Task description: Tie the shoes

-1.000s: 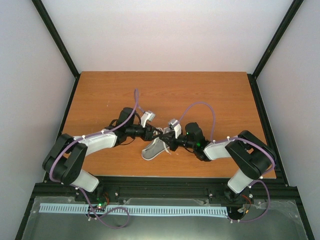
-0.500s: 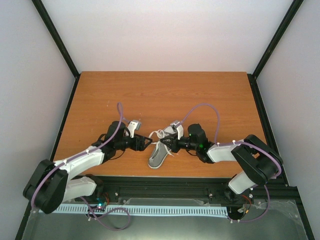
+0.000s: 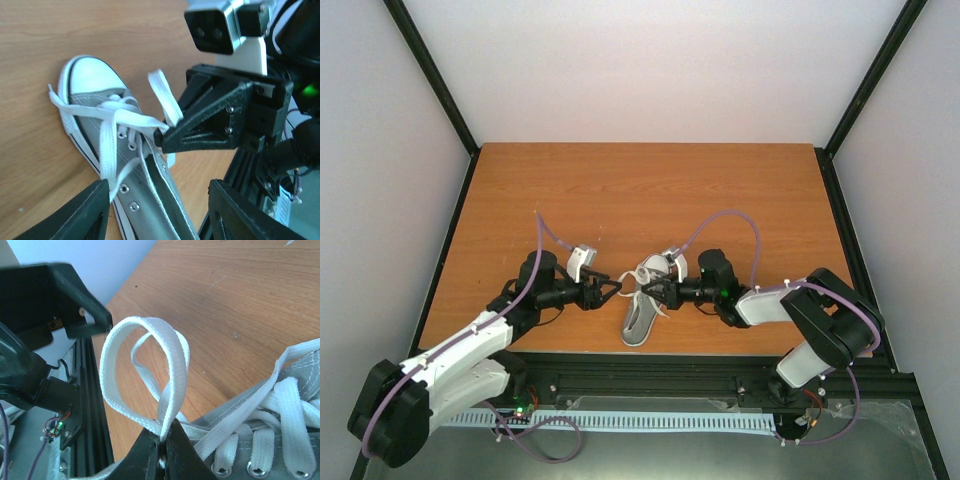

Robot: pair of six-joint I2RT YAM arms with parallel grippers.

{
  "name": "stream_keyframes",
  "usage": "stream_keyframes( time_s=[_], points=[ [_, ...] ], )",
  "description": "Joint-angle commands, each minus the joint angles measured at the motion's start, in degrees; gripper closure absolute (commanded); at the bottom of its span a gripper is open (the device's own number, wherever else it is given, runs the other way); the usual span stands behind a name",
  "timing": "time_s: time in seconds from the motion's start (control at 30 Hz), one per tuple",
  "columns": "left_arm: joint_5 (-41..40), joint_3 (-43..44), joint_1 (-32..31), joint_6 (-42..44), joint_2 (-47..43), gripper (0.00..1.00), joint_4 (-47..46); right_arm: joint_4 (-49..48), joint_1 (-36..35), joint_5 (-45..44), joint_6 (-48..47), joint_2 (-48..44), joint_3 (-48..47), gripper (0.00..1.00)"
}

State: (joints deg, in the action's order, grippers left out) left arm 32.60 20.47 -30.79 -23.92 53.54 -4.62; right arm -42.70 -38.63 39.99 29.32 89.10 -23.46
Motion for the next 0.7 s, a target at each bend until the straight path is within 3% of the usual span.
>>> stream_keyframes(
  time_s=[0.0,0.47,0.67],
  points=[
    [2.5,1.6,-2.5,1.7,2.4,0.45,-1.3,-5.2,0.2,2.0,1.7,0.0,0.7,0.93],
    [0.2,2.6,-3.0,-0.8,10.9,0.63,-8.2,-2.4,0.4,-3.3,-0.5,-1.0,1.2,0.87],
    [1.2,2.6,-3.0,-0.1,10.3,0.63,-8.6,-2.3,0.5,-3.7,-0.6,-1.2,0.7,0.74]
  ],
)
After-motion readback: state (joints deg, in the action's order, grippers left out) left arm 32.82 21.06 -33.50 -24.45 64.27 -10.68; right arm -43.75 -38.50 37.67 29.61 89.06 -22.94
